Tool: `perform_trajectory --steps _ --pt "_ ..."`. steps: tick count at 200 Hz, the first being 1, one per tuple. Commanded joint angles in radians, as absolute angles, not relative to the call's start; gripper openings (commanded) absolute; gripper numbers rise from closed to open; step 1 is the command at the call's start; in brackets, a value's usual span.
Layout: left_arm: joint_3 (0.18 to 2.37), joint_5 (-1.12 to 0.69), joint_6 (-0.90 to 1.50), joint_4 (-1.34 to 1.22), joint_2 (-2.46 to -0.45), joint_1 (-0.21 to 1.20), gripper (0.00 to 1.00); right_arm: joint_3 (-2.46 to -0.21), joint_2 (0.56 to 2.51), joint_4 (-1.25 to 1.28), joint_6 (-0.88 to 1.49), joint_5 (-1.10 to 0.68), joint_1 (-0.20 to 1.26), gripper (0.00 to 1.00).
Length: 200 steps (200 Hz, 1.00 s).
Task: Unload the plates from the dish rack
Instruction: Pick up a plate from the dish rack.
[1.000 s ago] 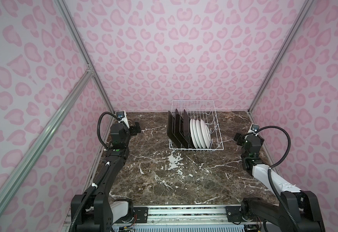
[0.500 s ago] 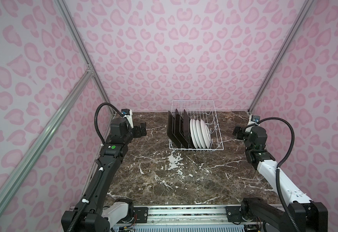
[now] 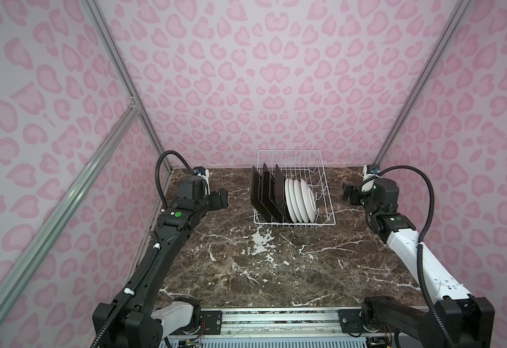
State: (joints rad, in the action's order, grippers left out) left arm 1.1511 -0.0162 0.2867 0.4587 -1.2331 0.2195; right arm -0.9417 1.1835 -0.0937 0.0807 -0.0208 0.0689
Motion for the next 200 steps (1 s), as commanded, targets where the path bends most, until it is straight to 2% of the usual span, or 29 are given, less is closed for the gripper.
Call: perform_trajectory --steps 1,28,131,200 --pt "1.198 -0.04 0.312 0.494 -1.283 0.236 0.89 -0.957 1.194 -0.141 0.072 -0.032 0.075 0.99" --pt "1.267 -0.061 0.321 0.515 -1.375 0.262 0.87 -0.958 1.196 -0.153 0.08 -0.036 0.087 0.99" --pt "1.477 -0.273 0.339 0.546 -1.617 0.3 0.68 -0.939 1.212 -0.16 0.071 -0.025 0.124 0.99" --pt "1.55 -0.286 0.346 0.564 -1.708 0.327 0.59 -0.951 1.234 -0.156 0.058 -0.005 0.136 0.99"
